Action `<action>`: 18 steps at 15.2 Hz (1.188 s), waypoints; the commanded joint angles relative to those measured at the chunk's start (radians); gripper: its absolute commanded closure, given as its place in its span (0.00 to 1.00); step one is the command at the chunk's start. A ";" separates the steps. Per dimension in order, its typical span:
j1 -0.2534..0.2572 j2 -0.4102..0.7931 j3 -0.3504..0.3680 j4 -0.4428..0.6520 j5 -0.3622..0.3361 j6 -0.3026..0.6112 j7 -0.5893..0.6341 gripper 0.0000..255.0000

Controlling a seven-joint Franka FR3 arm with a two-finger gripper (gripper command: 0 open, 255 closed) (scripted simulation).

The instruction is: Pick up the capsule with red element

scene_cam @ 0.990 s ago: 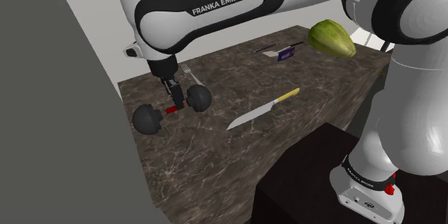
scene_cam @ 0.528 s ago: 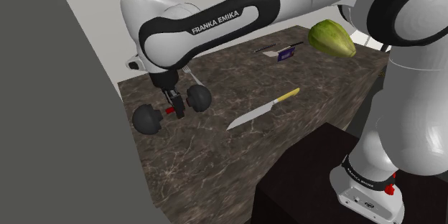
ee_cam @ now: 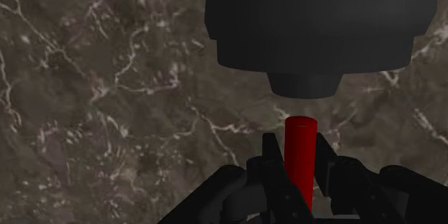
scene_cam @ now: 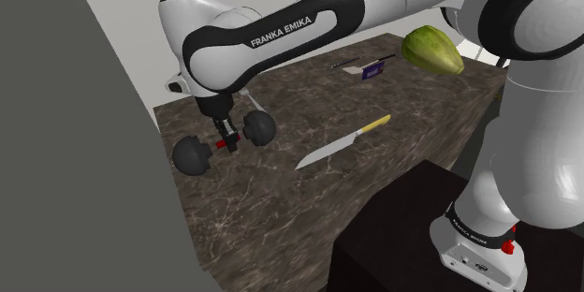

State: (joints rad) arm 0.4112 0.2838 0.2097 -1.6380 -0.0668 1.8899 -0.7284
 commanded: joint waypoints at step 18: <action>0.004 -0.012 0.003 0.172 0.005 -0.184 -0.005 1.00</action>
State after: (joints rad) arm 0.4154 0.2741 0.2129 -1.4793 -0.0625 1.7203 -0.7327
